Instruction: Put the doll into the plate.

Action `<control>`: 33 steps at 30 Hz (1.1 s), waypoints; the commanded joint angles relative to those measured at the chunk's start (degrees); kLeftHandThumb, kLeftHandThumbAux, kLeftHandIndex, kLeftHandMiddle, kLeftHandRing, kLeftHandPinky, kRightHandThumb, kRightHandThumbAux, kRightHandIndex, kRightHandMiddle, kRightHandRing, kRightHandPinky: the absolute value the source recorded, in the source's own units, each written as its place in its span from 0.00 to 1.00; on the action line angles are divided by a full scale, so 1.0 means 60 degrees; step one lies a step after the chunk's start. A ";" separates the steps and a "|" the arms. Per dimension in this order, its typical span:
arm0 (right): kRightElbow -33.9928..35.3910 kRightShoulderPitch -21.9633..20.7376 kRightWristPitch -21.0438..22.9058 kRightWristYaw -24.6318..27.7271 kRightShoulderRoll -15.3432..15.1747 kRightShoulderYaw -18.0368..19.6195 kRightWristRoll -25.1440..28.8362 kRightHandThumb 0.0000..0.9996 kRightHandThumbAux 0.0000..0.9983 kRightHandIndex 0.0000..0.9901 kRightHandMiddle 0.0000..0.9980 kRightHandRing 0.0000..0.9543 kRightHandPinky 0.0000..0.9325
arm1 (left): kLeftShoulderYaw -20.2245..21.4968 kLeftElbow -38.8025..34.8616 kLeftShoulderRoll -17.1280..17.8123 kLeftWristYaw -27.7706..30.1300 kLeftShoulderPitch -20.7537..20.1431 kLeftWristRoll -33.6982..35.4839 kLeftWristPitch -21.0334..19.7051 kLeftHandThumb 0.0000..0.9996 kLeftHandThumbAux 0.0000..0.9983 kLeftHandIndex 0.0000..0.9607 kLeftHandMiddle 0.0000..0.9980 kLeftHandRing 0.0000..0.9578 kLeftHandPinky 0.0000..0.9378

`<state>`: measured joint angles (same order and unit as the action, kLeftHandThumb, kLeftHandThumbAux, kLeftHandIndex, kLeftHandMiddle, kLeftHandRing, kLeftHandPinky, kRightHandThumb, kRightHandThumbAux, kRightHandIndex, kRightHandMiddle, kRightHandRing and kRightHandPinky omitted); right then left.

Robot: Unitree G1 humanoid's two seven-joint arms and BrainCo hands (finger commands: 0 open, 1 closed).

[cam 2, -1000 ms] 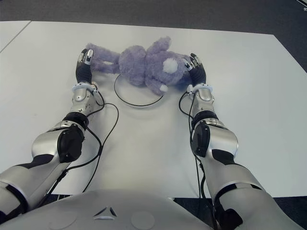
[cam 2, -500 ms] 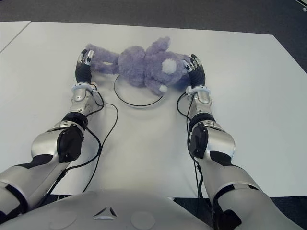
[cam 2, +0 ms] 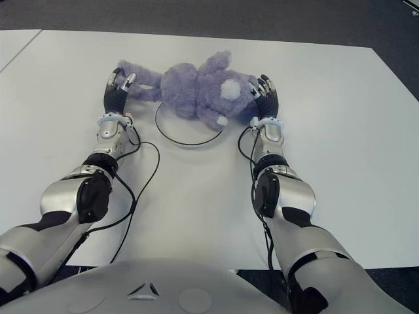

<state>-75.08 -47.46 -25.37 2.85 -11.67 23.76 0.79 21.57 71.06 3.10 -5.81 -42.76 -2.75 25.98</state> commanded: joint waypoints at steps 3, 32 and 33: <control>-0.0501 0.0971 0.0805 -0.0531 0.0633 0.0072 0.0124 0.00 0.70 0.14 0.15 0.15 0.19 | -0.0324 0.1225 -0.0121 -0.0302 0.1897 -0.0358 -0.1088 0.00 0.61 0.03 0.07 0.09 0.11; -0.0515 0.1883 0.0886 -0.1020 0.0990 -0.0307 -0.0228 0.00 0.83 0.16 0.18 0.19 0.23 | -0.0430 0.1228 -0.0126 -0.0562 0.1896 -0.0248 -0.1405 0.00 0.67 0.07 0.12 0.14 0.18; -0.0516 0.1902 0.0903 -0.1086 0.1001 -0.0356 -0.0275 0.00 0.84 0.15 0.18 0.19 0.23 | -0.0435 0.1228 -0.0122 -0.0577 0.1896 -0.0253 -0.1413 0.00 0.67 0.07 0.12 0.14 0.18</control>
<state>-73.12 -45.15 -25.66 -1.83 -9.52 22.96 0.48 18.96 71.06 3.80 -7.97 -42.22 -4.13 25.50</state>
